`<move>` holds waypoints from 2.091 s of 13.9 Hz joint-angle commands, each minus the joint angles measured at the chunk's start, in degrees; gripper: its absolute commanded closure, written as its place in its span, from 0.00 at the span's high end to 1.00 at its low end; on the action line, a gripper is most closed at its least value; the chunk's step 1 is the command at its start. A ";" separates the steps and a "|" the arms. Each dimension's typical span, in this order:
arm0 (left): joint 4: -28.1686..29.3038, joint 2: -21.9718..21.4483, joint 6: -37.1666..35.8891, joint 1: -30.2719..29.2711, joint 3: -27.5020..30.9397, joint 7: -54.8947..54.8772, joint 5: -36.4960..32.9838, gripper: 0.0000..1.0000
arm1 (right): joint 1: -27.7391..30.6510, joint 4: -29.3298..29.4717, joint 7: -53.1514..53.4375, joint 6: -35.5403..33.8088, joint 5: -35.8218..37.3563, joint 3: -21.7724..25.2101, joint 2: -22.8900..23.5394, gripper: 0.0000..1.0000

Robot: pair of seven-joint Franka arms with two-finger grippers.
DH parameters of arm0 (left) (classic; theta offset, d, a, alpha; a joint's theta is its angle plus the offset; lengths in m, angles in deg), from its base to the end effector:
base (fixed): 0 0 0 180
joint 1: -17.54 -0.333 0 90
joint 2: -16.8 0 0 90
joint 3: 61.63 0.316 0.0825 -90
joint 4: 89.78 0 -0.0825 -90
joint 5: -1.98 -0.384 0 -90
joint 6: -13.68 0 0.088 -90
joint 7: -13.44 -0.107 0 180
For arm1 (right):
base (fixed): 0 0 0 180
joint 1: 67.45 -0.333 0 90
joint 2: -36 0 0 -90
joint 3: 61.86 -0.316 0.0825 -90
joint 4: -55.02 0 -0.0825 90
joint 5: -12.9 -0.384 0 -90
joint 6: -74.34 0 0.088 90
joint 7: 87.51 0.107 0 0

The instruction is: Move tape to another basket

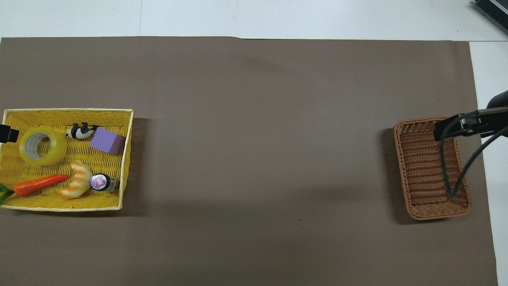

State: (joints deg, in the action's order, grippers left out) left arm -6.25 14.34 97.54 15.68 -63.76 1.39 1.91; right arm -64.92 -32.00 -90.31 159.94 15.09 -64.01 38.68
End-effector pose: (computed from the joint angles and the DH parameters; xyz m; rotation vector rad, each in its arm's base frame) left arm 0.5285 -0.0029 0.6908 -3.1148 0.3359 -0.0754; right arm 0.5608 -0.0086 0.6164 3.1045 0.0632 -0.1126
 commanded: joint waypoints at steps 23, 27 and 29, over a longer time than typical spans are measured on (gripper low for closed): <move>14.36 -0.80 16.66 -8.32 1.08 -11.66 0.42 1.00 | 0.72 -0.25 -0.45 0.53 0.27 -0.57 -0.48 1.00; 19.82 1.39 26.69 -12.89 1.08 -17.10 0.42 1.00 | 0.72 -0.25 -0.45 0.53 0.27 -0.57 -0.48 1.00; 20.62 4.81 31.08 -14.57 1.08 -19.05 0.50 1.00 | 0.72 -0.25 -0.45 0.53 0.27 -0.57 -0.48 1.00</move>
State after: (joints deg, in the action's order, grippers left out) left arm 13.01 16.95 124.24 2.84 -62.21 -15.22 1.91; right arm -64.92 -32.00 -90.31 159.94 15.09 -64.01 38.68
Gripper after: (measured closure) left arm 0.000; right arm 0.000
